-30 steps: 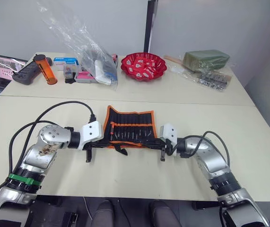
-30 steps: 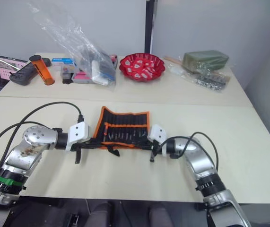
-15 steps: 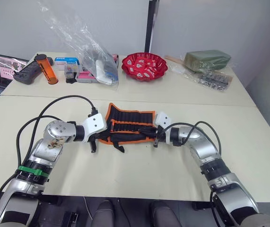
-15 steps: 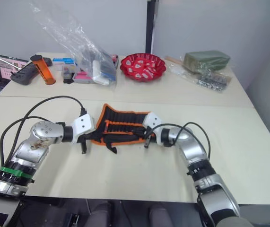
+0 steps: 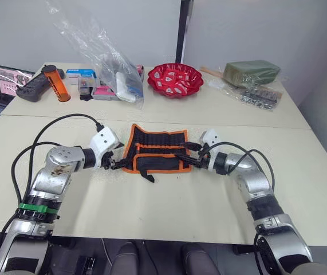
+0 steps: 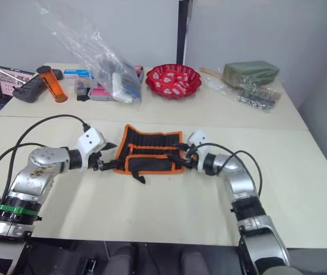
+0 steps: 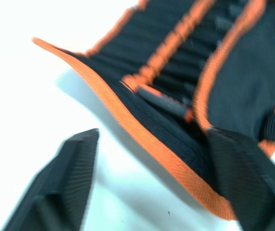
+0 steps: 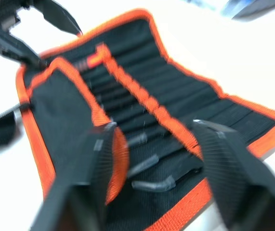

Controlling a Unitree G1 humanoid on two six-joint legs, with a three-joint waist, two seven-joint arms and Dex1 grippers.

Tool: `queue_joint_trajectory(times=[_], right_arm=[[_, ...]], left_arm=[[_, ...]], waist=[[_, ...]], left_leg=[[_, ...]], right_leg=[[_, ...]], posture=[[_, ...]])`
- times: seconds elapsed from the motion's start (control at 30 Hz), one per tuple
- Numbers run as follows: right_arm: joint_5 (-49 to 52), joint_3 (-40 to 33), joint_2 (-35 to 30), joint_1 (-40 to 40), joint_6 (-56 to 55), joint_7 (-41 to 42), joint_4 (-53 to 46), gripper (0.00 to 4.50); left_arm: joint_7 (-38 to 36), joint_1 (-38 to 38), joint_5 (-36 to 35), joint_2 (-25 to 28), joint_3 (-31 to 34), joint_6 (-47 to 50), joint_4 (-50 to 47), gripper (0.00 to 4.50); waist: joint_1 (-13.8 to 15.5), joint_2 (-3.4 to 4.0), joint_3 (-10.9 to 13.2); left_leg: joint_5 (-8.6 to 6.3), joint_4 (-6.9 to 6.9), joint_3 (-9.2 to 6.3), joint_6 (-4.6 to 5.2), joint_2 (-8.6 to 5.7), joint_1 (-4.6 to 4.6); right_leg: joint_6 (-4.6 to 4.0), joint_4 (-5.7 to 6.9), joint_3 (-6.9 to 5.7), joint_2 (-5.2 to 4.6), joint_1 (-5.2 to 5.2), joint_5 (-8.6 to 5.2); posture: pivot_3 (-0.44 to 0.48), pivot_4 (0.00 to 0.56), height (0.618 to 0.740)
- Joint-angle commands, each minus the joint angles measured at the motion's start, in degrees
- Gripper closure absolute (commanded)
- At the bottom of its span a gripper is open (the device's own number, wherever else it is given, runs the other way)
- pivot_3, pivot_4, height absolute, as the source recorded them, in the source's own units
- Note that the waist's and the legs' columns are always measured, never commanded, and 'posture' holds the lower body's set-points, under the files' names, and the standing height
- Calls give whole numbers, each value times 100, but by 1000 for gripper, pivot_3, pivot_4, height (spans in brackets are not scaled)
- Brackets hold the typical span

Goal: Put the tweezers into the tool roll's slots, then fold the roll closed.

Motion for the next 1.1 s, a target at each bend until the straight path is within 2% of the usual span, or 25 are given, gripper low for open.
queue_joint_trajectory(times=[0.03, 0.17, 0.23, 0.33, 0.47, 0.63, 0.8, 0.9, 1.1], right_arm=[[381, -173, 7, 130, 282, 39, -852, 574], [332, 34, 63, 331, 507, -34, -1299, 574], [332, 45, 225, 365, 515, -218, -1427, 531], [148, 217, 384, 455, 456, -383, -1454, 1338], [-219, 514, 619, 465, 501, -792, -1302, 2716], [-331, 617, 893, 553, 488, -1037, -1100, 4410], [-555, 576, 1050, 596, 560, -1449, -544, 4487], [-552, 340, 1113, 558, 752, -1840, -325, 4487], [-646, 173, 998, 598, 1023, -2285, -151, 4487]], left_arm=[[15, 144, -760, -157, 519, 282, -778, 0], [148, 377, -936, -341, 484, 359, -1277, 0], [345, 471, -975, -526, 407, 454, -1404, 585], [685, 614, -735, -796, 56, 530, -1546, 1517], [1268, 656, -302, -1217, -391, 517, -1299, 2875], [1586, 572, -61, -1506, -567, 409, -972, 4489], [2109, 471, 377, -1816, -732, 204, -260, 4500], [2277, 520, 312, -2047, -571, 96, -72, 4500], [2238, 600, 271, -1990, -399, 38, 38, 4500]], waist=[[1, 0, 0], [1, 0, 0], [1, 0, 0], [0, 0, 0], [7, -1, -1], [6, -1, -1], [12, -1, -1], [18, -6, -11], [13, -4, -28]], left_leg=[[0, 0, 0, 0, 0, 0], [0, 2, 0, 0, 0, 4], [0, 3, 0, 0, 0, 5], [0, 4, 0, 0, 0, 4], [0, 4, 0, 0, -1, 5], [0, 3, 0, 0, -1, 3], [0, 3, 0, -1, -1, 6], [0, 5, 0, -1, -2, 15], [15, 6, 0, 7, -3, 21]], right_leg=[[0, 0, 0, 0, 0, 0], [1, -1, 0, 0, 4, 0], [1, -1, 0, 0, 4, 0], [1, -1, 1, 0, 4, 0], [1, -6, 1, 0, 6, 0], [2, -7, 1, 0, 3, 1], [2, -9, 1, 0, 8, 1], [4, -11, 1, -1, 19, 3], [10, -15, 2, 0, 23, 24]], posture=[[0, 150, 729], [0, 150, 729], [0, 150, 729], [0, 150, 729], [0, 150, 729], [0, 150, 729], [0, 150, 729], [0, 150, 729], [0, 150, 729]])
